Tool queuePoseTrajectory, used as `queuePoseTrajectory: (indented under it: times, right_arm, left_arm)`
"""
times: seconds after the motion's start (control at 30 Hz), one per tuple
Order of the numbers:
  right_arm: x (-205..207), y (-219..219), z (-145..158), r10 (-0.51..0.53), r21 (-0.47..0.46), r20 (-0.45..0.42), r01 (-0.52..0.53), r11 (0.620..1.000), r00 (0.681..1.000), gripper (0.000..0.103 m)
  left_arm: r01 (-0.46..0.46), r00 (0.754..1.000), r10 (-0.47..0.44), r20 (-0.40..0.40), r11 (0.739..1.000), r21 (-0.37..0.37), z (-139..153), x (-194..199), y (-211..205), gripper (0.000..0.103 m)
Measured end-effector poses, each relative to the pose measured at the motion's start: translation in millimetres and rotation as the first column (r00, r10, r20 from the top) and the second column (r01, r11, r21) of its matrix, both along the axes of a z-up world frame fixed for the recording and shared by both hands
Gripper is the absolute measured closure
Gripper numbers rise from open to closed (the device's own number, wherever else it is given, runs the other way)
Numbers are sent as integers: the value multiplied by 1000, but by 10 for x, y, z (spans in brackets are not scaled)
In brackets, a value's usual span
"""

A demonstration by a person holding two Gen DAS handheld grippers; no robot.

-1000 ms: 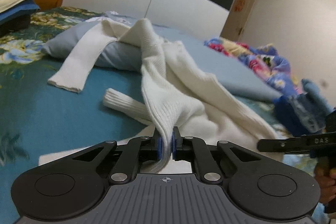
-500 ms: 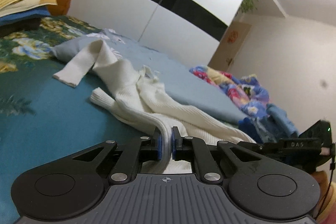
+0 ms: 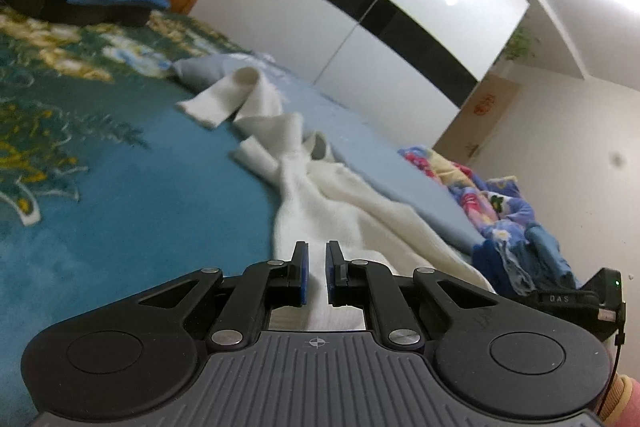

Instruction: Fold clothes

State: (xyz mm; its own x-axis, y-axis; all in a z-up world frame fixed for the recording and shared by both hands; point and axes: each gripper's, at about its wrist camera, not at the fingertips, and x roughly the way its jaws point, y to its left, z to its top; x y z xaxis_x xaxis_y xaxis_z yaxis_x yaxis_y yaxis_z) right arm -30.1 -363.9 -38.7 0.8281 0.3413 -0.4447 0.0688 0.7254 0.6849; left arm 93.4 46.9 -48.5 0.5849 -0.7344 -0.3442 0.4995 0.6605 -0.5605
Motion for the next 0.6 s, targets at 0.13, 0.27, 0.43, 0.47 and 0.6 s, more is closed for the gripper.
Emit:
queuePoseTrajectory:
  times: [0.13, 0.27, 0.43, 0.47, 0.6]
  right_arm:
    - [-5, 11, -47, -10, -51, -19, 9, 999, 1000, 84]
    - [-12, 15, -3, -13, -137, -17, 10, 991, 1000, 70]
    - [-35, -71, 53, -59, -196, -1, 57, 979, 998, 56]
    - [-36, -96, 68, -68, -206, 4, 67, 976, 998, 49]
    - [45, -127, 163, -71, -267, 29, 76, 961, 997, 39]
  left_arm:
    - [-2, 1000, 3, -10, 1000, 22, -40, 45, -34, 96]
    - [10, 1000, -10, 1, 999, 38, -18, 45, -121, 96]
    - [-2, 1000, 0, 25, 997, 79, 50, 84, -257, 63]
    - [-13, 999, 10, 36, 996, 90, 80, 84, -287, 59]
    - [-42, 998, 38, 55, 997, 70, 197, 121, -388, 39]
